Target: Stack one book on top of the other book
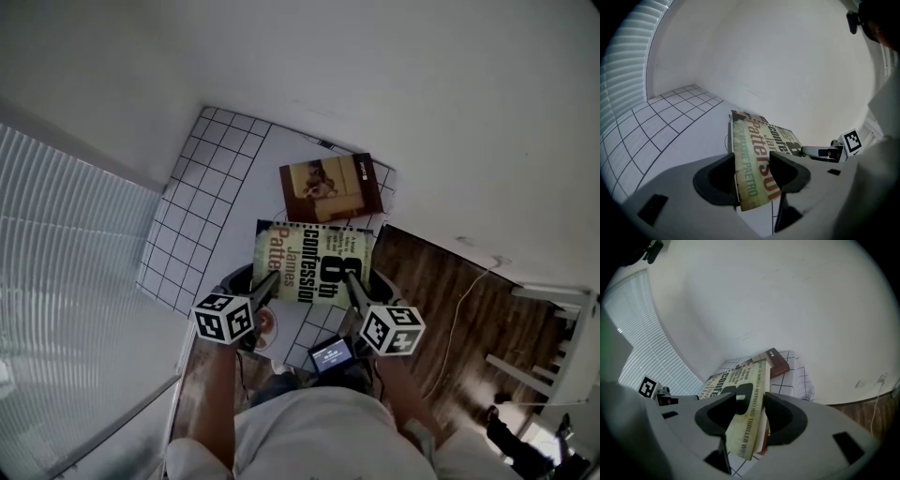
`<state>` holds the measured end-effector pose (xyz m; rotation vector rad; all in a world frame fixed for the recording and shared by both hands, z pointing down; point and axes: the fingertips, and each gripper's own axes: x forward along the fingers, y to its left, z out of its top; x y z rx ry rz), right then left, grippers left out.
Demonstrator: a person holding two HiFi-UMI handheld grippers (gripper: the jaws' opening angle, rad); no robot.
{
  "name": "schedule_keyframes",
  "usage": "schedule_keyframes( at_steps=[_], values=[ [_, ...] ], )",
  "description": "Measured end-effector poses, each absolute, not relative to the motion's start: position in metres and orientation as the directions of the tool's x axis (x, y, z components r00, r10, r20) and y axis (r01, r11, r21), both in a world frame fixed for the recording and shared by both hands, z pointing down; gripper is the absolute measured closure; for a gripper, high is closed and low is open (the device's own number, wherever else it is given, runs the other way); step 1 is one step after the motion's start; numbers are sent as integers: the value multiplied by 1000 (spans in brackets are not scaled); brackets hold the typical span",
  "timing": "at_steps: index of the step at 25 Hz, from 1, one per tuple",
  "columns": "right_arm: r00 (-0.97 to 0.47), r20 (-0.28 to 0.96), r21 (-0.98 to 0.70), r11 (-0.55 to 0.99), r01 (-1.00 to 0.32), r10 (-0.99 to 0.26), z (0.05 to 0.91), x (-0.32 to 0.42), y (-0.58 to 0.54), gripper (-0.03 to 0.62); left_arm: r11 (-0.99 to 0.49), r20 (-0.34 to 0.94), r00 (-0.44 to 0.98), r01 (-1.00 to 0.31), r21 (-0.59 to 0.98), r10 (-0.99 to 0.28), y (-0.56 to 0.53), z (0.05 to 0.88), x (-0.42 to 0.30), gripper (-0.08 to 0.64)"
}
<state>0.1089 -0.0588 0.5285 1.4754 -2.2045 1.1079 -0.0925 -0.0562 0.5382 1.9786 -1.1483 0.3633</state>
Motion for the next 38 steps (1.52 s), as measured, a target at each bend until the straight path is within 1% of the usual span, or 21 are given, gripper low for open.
schedule_keyframes(
  at_steps=[6,15,38],
  values=[
    [-450,605,-456,178,-872,-657,531,128,-89,402,-251,607,540,-830,498,-583,-82,539,-74,321],
    [-437,609,-451,164,-877,-662,536,144,-108,403,-275,607,555,-824,495,-569,-99,542,-58,321],
    [-416,619,-419,169,-892,-666,550,159,-149,408,-284,615,569,-816,504,-546,-123,558,-41,321]
  ],
)
